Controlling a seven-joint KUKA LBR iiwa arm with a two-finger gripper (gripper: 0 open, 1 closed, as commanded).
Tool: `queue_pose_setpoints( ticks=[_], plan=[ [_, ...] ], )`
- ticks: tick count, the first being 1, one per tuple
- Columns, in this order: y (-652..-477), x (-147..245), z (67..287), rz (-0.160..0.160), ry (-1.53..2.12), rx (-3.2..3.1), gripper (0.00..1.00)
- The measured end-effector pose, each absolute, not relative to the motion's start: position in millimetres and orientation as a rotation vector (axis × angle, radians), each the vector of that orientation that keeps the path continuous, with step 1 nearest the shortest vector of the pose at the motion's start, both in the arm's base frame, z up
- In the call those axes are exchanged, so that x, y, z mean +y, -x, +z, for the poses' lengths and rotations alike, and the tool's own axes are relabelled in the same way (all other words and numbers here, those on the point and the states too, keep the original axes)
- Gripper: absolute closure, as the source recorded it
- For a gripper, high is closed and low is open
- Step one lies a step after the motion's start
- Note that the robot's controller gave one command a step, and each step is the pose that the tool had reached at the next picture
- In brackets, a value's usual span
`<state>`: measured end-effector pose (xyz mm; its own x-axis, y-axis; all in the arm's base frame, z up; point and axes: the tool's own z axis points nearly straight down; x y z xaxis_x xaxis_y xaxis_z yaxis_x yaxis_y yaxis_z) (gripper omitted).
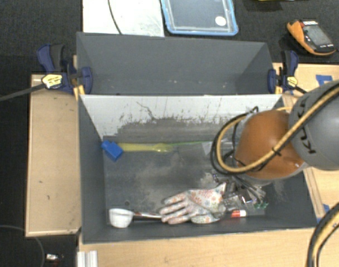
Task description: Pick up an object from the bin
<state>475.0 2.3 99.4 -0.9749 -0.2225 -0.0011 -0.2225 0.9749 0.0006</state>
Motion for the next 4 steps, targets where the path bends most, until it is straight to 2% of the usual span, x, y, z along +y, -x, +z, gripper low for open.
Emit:
queue_pose_setpoints(
  ticks=[1, 2, 3, 4],
  plan=[
    [-477.6, -16.7, 116.0, -0.001, 0.636, 3.072, 0.0],
    [-488.3, -18.9, 71.1, 0.001, 0.135, 3.125, 0.0],
    [-496.1, 20.7, 71.4, -0.001, 0.839, 3.016, 1.0],
    [-496.1, 20.7, 71.4, -0.001, 0.838, 3.016, 1.0]
  ],
)
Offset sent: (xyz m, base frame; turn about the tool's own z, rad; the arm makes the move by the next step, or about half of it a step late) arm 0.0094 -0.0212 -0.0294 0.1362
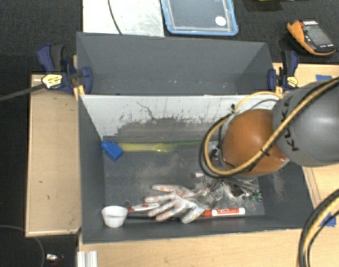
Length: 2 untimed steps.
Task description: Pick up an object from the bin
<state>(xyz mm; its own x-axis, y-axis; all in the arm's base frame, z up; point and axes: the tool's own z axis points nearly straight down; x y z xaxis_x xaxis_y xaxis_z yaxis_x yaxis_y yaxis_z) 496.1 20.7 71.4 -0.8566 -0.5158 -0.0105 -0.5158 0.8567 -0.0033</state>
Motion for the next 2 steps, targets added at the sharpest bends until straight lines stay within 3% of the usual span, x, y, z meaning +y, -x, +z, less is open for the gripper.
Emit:
queue_pose_setpoints(
  ticks=[1, 2],
  plan=[
    [-496.3, 20.8, 75.7, 0.0, 0.835, 3.014, 1.0],
    [-493.2, 21.1, 104.2, 0.005, 0.836, 3.025, 1.0]
  ],
)
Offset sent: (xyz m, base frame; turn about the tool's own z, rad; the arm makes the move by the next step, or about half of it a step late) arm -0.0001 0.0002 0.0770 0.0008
